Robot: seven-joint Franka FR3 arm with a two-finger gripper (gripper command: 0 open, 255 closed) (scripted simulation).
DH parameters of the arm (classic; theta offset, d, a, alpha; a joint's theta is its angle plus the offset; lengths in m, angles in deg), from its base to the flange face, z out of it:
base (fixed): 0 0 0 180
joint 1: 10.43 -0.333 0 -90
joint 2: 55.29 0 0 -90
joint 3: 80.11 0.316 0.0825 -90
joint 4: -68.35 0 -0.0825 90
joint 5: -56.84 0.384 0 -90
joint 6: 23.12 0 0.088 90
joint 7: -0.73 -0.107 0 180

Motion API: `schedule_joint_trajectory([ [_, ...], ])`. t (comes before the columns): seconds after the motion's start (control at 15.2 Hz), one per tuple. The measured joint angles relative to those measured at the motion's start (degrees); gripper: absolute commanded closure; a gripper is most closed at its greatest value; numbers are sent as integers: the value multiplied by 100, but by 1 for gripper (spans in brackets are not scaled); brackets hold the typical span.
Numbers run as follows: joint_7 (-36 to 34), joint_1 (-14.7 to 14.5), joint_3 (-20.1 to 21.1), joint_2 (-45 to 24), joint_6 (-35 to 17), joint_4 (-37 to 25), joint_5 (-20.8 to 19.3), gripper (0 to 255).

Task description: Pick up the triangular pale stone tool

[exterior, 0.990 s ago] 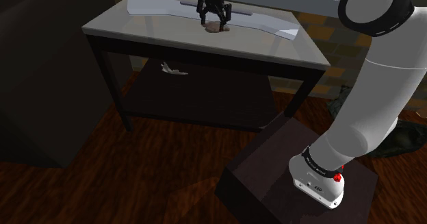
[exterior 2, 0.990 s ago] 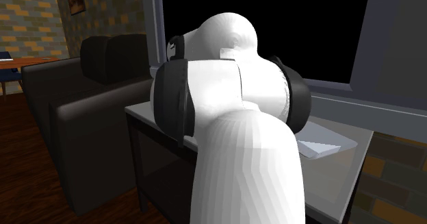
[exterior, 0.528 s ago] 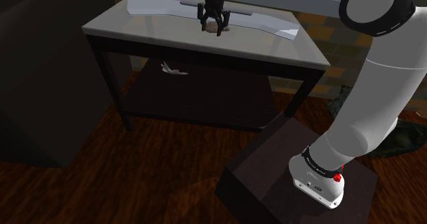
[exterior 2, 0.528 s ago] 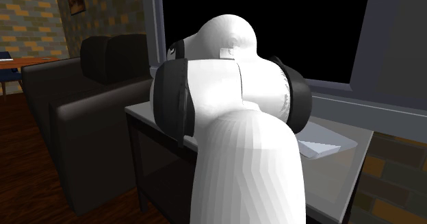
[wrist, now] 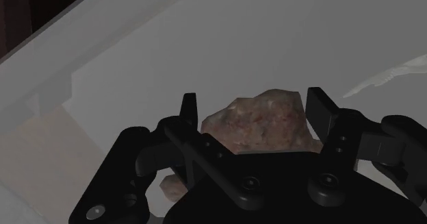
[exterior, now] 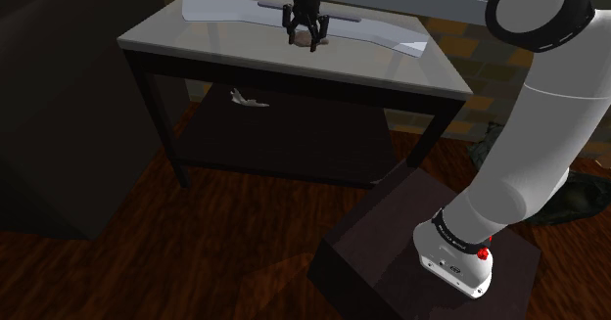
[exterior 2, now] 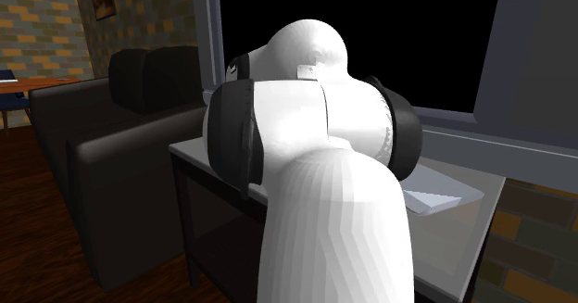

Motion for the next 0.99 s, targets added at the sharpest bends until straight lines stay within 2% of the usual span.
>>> schedule_joint_trajectory([
  [0.26,-6,-6,1,-1,218,-215,-2,255],
  [0.99,-61,-109,13,-301,1222,-1516,-74,255],
])
